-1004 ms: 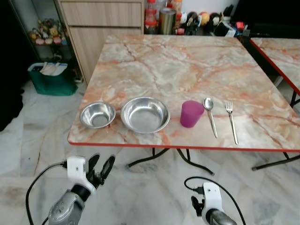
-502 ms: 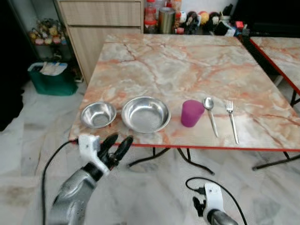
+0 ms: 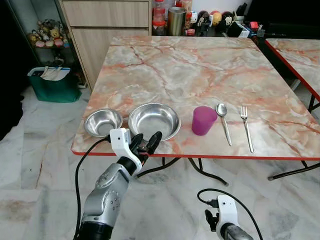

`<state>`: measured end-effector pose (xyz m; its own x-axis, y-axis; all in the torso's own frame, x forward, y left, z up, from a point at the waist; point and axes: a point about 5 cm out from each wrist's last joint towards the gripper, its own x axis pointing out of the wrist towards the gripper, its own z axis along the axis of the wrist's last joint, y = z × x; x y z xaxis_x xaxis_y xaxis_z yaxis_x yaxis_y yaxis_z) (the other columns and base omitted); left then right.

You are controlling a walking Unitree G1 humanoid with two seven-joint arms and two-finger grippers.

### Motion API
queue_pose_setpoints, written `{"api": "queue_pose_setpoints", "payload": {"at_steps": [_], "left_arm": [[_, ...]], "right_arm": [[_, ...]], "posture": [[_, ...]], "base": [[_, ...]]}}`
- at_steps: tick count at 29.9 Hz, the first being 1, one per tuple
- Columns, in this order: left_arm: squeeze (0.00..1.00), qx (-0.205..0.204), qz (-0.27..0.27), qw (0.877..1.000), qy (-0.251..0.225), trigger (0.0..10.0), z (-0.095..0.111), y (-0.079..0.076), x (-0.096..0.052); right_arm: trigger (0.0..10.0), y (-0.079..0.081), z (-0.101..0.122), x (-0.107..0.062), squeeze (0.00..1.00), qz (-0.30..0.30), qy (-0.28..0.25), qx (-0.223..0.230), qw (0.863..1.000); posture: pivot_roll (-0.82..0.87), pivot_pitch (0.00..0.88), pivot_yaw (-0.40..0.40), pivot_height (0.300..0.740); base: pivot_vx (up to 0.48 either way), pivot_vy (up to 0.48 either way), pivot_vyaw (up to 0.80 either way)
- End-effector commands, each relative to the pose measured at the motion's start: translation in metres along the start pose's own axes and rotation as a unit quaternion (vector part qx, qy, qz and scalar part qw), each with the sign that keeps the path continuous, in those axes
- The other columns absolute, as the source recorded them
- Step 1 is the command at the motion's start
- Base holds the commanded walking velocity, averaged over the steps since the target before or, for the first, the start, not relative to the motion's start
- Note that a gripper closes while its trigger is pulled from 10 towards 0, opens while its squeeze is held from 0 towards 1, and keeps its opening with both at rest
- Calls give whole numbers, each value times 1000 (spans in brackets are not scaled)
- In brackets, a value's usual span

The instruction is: Setting the table

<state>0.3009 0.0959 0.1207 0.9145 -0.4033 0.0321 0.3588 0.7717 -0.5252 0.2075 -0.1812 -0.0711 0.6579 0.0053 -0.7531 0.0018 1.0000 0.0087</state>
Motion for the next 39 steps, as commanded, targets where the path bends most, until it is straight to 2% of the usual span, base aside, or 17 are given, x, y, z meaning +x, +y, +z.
{"api": "queue_pose_setpoints", "payload": {"at_steps": [1, 5, 7, 12, 16, 18, 23, 39], "left_arm": [[0, -36, 23, 999, 0, 10000, 2, 4, 2], [0, -39, 33, 999, -14, 10000, 12, 5, -1], [0, -24, 42, 999, -8, 10000, 15, 6, -3], [0, -20, 59, 998, -2, 10000, 18, 8, -2], [0, -38, 50, 998, -18, 10000, 26, 1, 1], [0, -32, 57, 998, -14, 10000, 28, 0, 2], [0, -20, 118, 993, 12, 10000, 25, 8, 5], [0, -22, 151, 987, 45, 10000, 18, 6, 9]], "right_arm": [[10000, -1, -3, -1, 0, -4, 2, 6, 1000], [10000, -1, -4, -1, 0, -4, 2, 7, 1000], [10000, -1, -4, -1, 0, -4, 3, 6, 1000], [10000, 0, -4, -1, 0, -3, 4, 5, 1000], [10000, 0, -3, -1, 0, -3, 2, 6, 1000], [10000, 0, -3, -1, 0, -4, 2, 6, 1000], [10000, 0, -3, -1, 0, -3, 3, 6, 1000], [10000, 1, -4, -1, 0, -2, 3, 5, 1000]], "posture": [[68, 95, -26, 740], [73, 98, -26, 740], [76, 98, -27, 740], [77, 97, -27, 740], [72, 95, -23, 740], [73, 96, -25, 740], [72, 96, -22, 740], [70, 93, -23, 740]], "base": [[0, 0, 0], [0, 0, 0], [0, 0, 0], [0, 0, 0], [0, 0, 0], [0, 0, 0], [0, 0, 0], [0, 0, 0]]}}
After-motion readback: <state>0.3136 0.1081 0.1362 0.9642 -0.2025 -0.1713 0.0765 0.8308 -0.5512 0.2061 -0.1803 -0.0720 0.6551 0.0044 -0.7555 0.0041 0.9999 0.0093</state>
